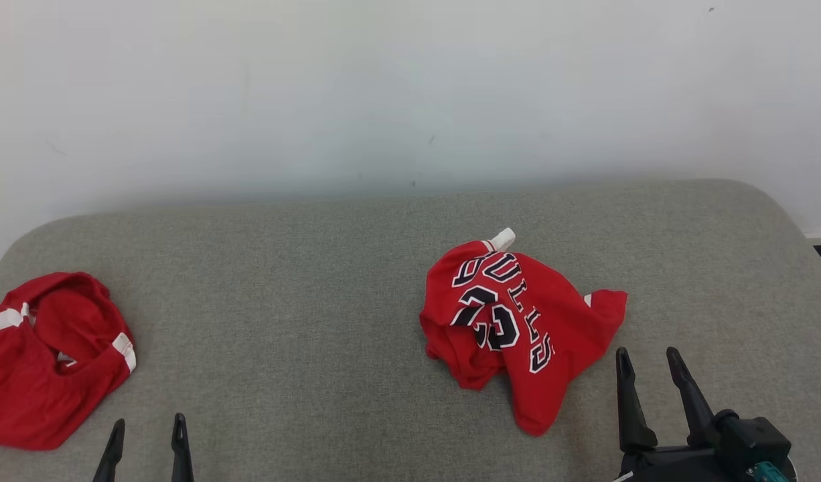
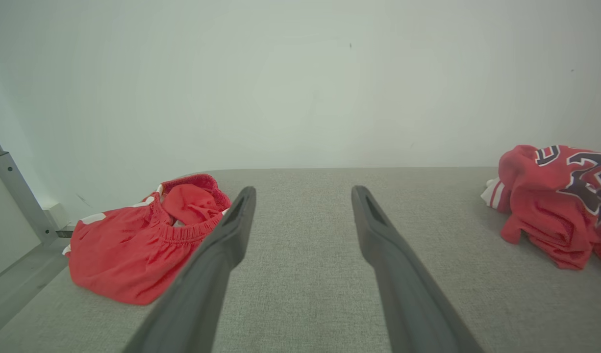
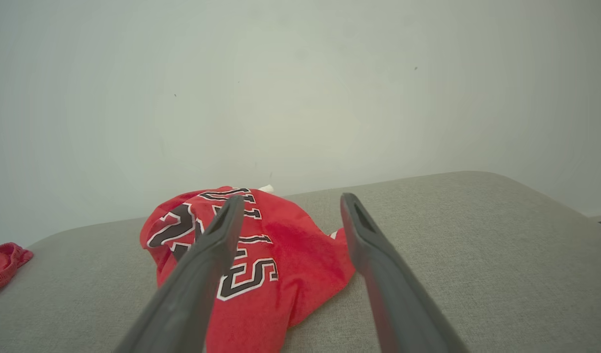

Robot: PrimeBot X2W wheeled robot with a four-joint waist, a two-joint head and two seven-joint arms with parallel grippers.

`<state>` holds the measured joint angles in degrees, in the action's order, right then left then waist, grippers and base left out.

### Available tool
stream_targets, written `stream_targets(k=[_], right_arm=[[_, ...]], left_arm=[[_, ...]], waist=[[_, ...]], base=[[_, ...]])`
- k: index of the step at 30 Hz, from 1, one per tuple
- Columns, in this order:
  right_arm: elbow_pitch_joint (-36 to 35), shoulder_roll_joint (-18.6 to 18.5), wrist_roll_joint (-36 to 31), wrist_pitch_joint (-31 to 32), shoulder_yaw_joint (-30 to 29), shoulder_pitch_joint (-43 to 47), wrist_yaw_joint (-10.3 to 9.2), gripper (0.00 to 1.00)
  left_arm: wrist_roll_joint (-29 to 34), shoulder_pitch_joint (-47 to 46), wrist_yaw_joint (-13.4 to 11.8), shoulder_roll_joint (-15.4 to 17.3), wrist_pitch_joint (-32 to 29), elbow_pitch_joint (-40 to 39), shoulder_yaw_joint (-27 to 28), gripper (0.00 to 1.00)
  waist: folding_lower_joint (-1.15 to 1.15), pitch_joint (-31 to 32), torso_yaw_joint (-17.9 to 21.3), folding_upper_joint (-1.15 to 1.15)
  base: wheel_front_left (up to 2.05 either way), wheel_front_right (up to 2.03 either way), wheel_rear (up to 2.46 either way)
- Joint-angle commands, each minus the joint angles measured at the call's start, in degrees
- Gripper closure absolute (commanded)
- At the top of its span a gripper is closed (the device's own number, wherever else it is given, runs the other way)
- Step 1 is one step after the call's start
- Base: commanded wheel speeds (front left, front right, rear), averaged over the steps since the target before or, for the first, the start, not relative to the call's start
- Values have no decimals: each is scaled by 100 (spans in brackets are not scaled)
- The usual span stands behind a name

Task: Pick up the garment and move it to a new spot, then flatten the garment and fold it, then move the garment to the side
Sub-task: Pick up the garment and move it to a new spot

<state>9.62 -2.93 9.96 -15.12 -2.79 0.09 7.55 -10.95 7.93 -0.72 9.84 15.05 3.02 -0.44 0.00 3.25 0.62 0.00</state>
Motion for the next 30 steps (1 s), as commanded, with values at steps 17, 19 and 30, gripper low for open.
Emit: stream_targets(k=[17,19,30], right_arm=[[67,10,-91,-5,-68,89,-12,0],[78,10,-94,-5,-74,95,-12,0],[92,10,-96,-5,-61,107,-12,0]], left_arm=[[367,73,210,-253,19,57,300,0],[387,63,242,-268,19,73,322,0],[460,66,328,-345,20,96,434,0]], waist=[[0,-3,50,0],[0,1,41,0],[0,-2,22,0]], base=[[0,0,0],[0,0,0],[0,0,0]])
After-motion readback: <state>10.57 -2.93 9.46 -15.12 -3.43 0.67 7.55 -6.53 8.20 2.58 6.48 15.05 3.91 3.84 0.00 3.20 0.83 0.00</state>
